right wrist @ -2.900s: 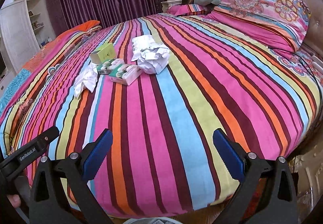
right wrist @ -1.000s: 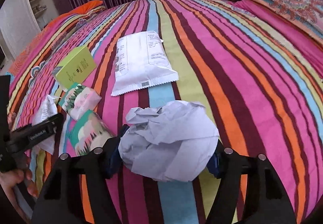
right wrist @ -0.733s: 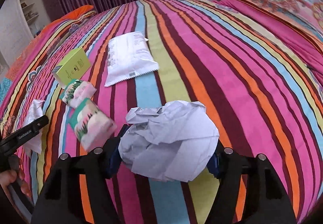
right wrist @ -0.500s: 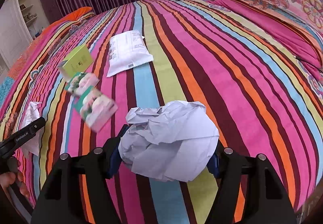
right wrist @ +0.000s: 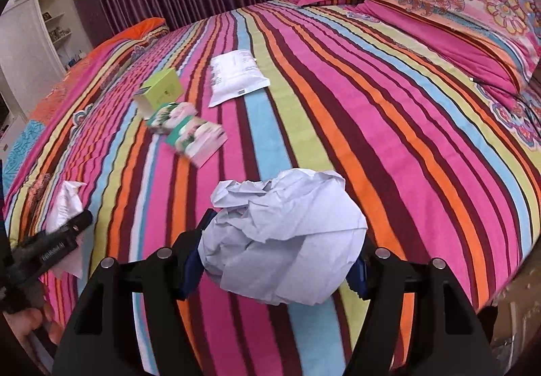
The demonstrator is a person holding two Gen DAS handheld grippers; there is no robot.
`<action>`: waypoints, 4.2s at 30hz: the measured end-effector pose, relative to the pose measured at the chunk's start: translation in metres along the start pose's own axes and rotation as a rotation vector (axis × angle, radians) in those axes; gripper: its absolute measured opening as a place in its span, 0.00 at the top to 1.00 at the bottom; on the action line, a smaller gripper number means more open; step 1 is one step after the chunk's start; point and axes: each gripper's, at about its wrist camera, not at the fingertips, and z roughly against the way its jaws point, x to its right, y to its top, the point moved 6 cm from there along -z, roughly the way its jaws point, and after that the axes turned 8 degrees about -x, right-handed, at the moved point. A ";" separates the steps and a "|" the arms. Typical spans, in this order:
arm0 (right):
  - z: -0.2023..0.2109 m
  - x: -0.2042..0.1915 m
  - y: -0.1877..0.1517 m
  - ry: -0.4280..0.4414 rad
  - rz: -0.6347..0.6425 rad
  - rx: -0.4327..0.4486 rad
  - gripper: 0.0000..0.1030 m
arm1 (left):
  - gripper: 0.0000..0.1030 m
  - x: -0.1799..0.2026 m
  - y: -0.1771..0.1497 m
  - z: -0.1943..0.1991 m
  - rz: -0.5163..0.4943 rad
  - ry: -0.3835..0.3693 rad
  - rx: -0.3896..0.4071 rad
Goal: Collect trash
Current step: 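Carry the white packet and crumpled paper down over the wastebasket with both tools, then open both tools to drop the packet and paper into the wastebasket, then lift both tools from the wastebasket back toward the bed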
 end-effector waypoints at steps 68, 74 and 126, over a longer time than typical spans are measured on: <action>-0.098 0.011 -0.313 0.094 -0.378 -0.851 0.38 | 0.31 0.035 -0.354 -0.101 -0.109 -0.093 -0.827; -0.116 0.017 -0.329 0.082 -0.424 -0.915 0.38 | 0.31 0.035 -0.366 -0.115 -0.096 -0.085 -0.894; -0.114 0.026 -0.332 0.047 -0.428 -0.878 0.08 | 0.12 0.024 -0.358 -0.120 -0.049 -0.027 -0.833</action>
